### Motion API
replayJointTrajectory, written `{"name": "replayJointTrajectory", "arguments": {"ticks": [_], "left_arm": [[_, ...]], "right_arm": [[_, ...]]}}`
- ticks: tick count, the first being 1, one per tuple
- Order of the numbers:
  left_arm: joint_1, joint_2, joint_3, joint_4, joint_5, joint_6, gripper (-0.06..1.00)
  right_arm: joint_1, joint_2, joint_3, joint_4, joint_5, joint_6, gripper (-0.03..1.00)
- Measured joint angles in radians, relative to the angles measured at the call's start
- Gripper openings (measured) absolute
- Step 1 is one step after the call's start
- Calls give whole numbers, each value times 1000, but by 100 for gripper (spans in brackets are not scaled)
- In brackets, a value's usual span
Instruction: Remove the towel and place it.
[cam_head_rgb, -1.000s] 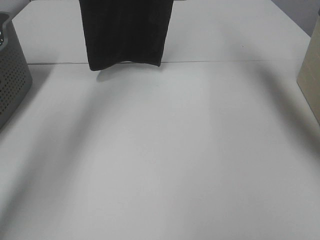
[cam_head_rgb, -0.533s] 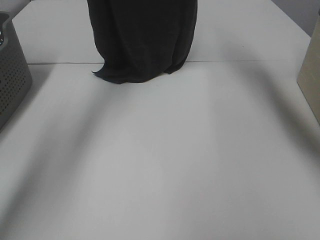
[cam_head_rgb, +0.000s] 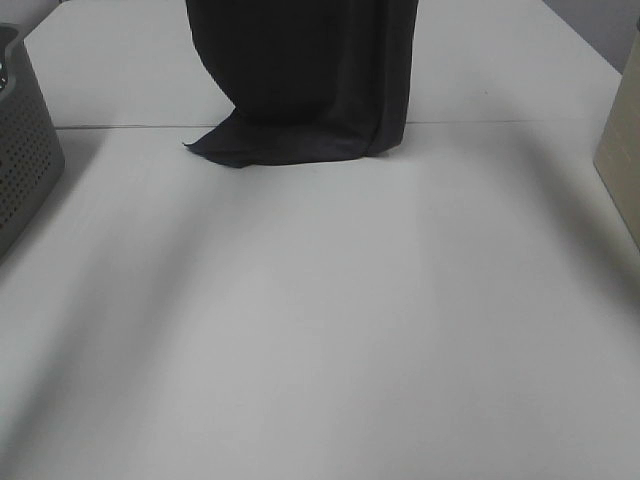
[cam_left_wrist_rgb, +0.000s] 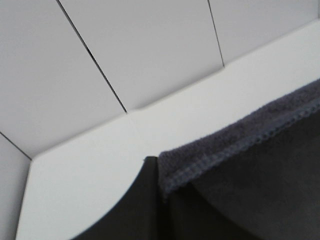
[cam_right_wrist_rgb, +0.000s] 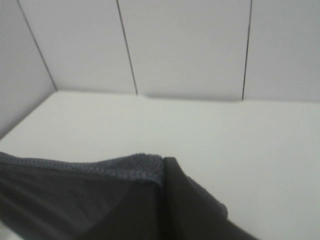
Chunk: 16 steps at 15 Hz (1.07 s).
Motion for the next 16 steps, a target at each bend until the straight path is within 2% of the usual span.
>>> {"name": "replayJointTrajectory", "arguments": {"ticks": [2,4,6,8,9,11,12,13,16], "left_arm": [[0,-44,0,-47,208,-1,0],[0,-100,0,-84,378,-1,0],[0,-142,0,-107,410,-27,0],[0,-166,0,-127,418,-67,0],[0,-195,19,-156,423,-95,0],[-1,-253,116,-170,423,-100,0],[-1,-310,212,-170,424,-104,0],[-8,-383,326,-170,424,-103,0],[-37,-602,711,-170,422,-114,0]], "right_arm": [[-1,-25,0,150,230,-141,1],[-1,-57,0,237,428,-235,1],[-1,-92,0,265,551,-280,1],[-1,-125,0,278,617,-290,1],[-1,-155,0,285,684,-294,1],[-1,-164,2,303,702,-294,1],[-1,-177,21,325,704,-294,1],[-1,-214,86,370,706,-294,1],[-1,-323,264,401,708,-294,1]]}}
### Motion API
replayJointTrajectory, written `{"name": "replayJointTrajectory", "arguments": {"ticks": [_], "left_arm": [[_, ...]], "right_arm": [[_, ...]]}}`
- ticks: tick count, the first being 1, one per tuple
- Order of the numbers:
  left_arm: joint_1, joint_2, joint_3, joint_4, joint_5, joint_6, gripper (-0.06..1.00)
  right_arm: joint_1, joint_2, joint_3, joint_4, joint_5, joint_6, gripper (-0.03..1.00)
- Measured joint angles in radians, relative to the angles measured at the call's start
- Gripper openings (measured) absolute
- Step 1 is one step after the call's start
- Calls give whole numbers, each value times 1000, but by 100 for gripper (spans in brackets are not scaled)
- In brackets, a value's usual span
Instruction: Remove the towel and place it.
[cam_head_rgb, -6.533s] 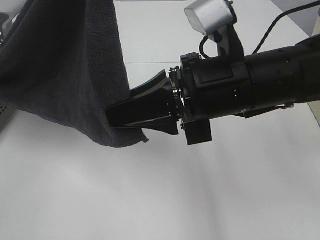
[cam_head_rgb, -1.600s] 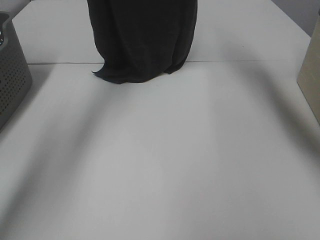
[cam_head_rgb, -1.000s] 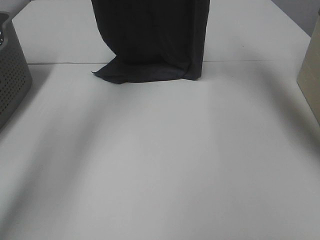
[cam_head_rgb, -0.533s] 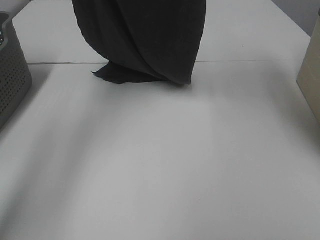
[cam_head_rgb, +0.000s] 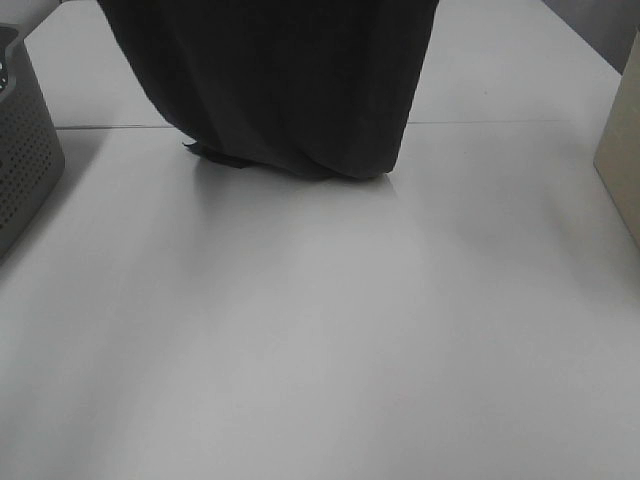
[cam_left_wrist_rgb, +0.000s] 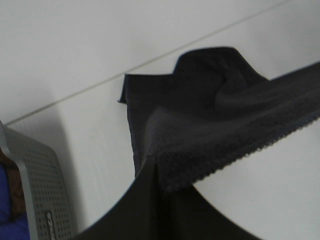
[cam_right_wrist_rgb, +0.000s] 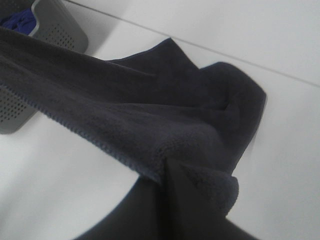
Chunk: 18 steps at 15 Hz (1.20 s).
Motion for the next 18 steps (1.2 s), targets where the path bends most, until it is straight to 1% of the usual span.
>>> {"name": "replayJointTrajectory", "arguments": {"ticks": [4,7,10,12,14,16,18], "left_arm": [[-34,-254,375,-41,-14,-60,0],[-45,-422,561,-91,-30,-114,0],[-91,-573,767,-150,-52,-174,0],[-101,-645,894,-224,-62,-191,0],[-101,-726,978,-297,-71,-192,0],[-101,-795,1063,-337,-81,-202,0],[-101,-852,1153,-396,-83,-206,0]], "right_arm": [[4,-194,309,53,-2,0,1],[13,-358,512,107,-6,0,1],[13,-492,708,117,-10,18,1],[14,-541,790,123,-9,43,1],[14,-581,849,133,-9,66,1],[14,-618,901,155,-7,81,1],[15,-663,963,181,-4,100,1]]}}
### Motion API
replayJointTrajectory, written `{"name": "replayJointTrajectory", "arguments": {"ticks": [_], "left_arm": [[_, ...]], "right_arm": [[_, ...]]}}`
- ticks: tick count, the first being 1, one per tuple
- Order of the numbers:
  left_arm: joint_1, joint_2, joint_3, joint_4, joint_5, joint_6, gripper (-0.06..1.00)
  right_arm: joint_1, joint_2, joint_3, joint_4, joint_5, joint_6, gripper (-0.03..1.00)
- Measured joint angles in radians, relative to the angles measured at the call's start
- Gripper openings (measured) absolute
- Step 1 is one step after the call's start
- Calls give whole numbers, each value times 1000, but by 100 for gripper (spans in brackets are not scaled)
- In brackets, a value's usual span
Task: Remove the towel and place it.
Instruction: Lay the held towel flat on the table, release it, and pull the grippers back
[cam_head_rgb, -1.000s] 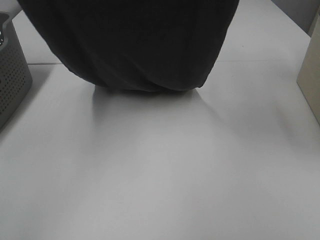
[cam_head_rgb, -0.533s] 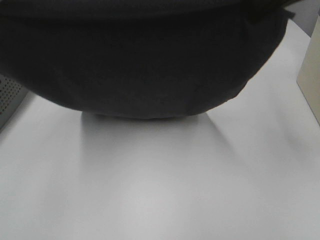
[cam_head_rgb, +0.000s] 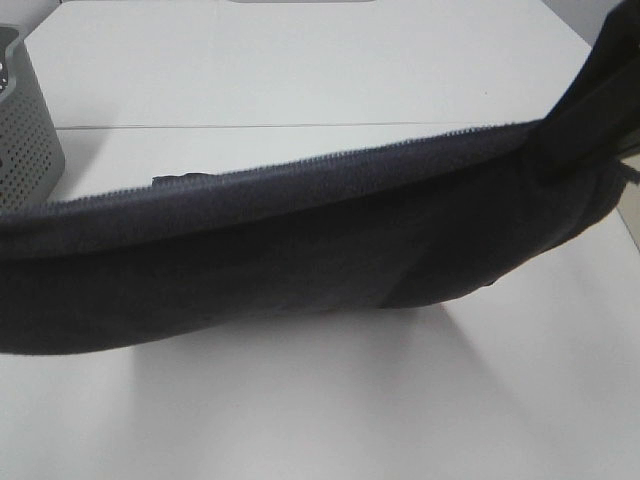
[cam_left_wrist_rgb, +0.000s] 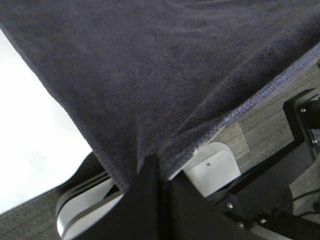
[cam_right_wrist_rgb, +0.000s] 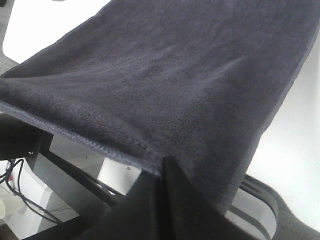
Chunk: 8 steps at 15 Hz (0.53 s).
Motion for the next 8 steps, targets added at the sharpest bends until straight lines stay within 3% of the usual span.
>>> {"name": "replayJointTrajectory", "arguments": {"ticks": [4,8], "left_arm": [[-26,-38,95,-73,0,37,0],[-133,-41,155,-97,-1,33,0]], "right_arm": [[0,-147,173,20,1,66,1],[-2,-294,347,38,-3,134,1]]}}
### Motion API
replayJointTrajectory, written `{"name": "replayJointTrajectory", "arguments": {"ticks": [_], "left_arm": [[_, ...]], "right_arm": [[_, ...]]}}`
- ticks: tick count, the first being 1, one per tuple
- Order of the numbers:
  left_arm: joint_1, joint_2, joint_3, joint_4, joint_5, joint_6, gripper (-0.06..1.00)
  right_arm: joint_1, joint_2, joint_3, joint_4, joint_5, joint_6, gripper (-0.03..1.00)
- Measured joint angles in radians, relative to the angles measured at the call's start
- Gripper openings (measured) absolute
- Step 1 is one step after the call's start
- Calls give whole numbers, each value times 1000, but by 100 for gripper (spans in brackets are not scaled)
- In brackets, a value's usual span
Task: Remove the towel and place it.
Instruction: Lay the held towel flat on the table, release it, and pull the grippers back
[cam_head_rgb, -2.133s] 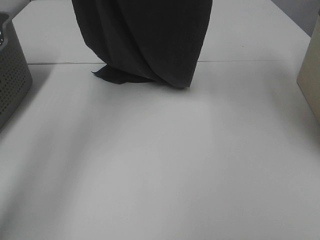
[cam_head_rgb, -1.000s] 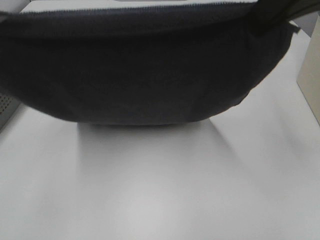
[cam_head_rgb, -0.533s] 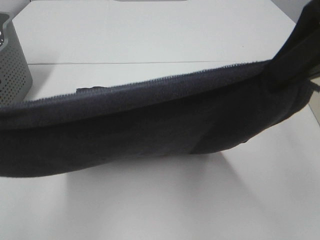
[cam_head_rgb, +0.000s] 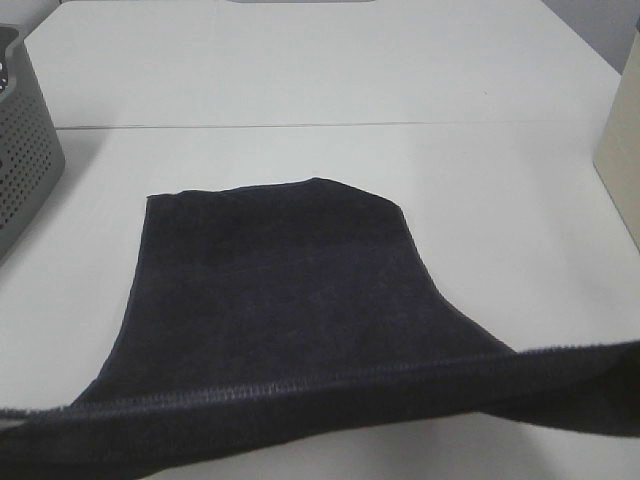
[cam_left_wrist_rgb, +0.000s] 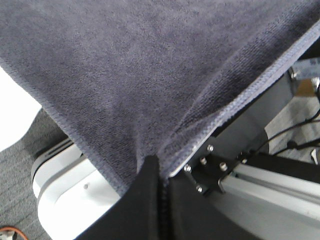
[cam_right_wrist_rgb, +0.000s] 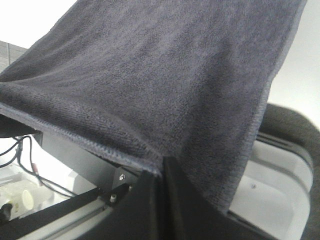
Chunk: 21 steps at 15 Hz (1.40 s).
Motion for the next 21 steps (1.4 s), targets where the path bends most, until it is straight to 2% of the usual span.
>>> {"name": "replayJointTrajectory", "arguments": {"ticks": [2,5,11,16,21], "left_arm": [[-67,0,37,12,1,-50,0],[-109,0,53,15,1,-81,0],[-110,124,132,-39,-36,-92,0],[-110,317,132,-54,-29,-66,0],[-110,445,132,-62,-22,-32,0]], "right_arm": [[-1,-69,111,48,-1,20,1],[-1,-107,221,76,-6,37,1],[-2,13,259,24,-21,6,1],[-3,169,344,43,-26,-118,1],[-3,294,344,54,-47,-155,1]]}}
